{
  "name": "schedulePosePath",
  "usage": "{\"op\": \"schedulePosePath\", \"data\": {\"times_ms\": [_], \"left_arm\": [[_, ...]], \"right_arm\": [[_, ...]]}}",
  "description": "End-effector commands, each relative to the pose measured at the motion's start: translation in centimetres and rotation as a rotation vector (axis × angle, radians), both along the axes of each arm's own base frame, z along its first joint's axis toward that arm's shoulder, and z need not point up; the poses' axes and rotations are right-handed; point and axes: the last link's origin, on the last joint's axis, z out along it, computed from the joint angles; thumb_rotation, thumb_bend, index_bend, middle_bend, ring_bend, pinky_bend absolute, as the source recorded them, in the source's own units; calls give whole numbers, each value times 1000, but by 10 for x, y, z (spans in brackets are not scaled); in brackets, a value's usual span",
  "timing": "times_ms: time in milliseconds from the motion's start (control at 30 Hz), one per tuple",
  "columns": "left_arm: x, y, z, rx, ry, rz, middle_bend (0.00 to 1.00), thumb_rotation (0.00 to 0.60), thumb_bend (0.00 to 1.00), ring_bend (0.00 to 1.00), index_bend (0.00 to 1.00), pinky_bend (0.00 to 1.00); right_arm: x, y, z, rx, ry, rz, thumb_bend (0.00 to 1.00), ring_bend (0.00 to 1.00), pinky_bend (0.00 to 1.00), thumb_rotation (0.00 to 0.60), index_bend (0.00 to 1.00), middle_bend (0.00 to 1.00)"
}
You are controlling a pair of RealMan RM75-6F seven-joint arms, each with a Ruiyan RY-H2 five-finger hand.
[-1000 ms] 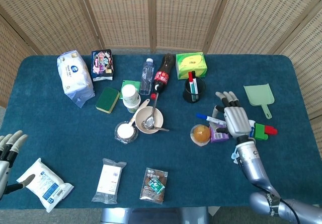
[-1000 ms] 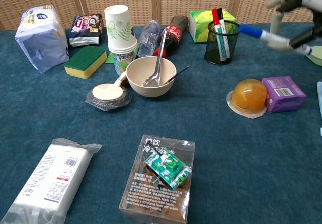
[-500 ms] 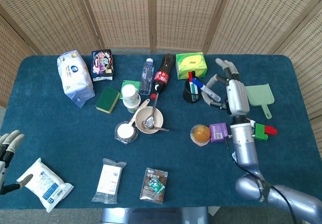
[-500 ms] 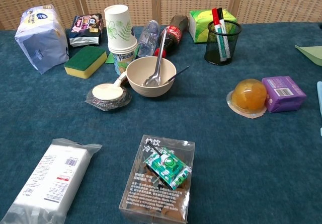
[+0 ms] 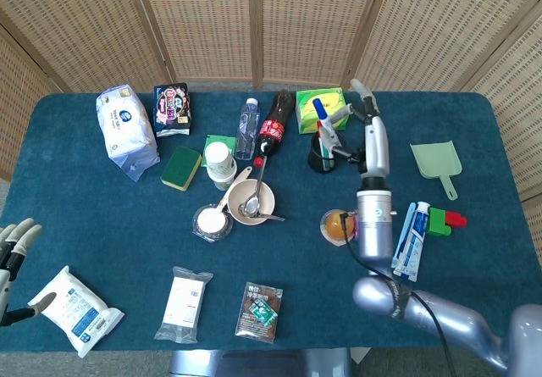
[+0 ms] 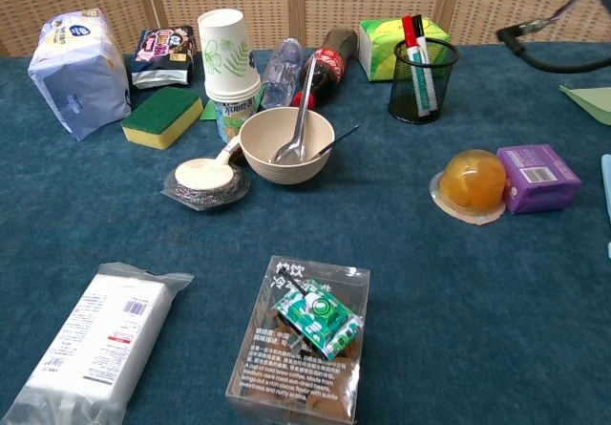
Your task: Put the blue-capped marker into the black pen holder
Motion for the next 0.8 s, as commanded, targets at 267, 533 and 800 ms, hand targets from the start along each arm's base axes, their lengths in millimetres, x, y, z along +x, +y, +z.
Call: {"op": "schedulePosePath", "data": {"times_ms": [267, 533, 800], "left_arm": [[-4, 5, 2, 0, -8, 16, 0, 600, 180, 0, 0, 0], [-6, 8, 2, -3, -11, 36, 0, 600, 180, 0, 0, 0], [-6, 13, -1, 6, 11, 48, 0, 600, 180, 0, 0, 0]], "right_arm": [[16, -19, -32, 62, -19, -67, 487, 0, 74, 600, 641, 131], [14, -36, -53, 82, -4, -103, 486, 0, 72, 600, 642, 131], [8, -49, -79, 131, -17, -152, 489, 0, 62, 600, 644, 127]]}}
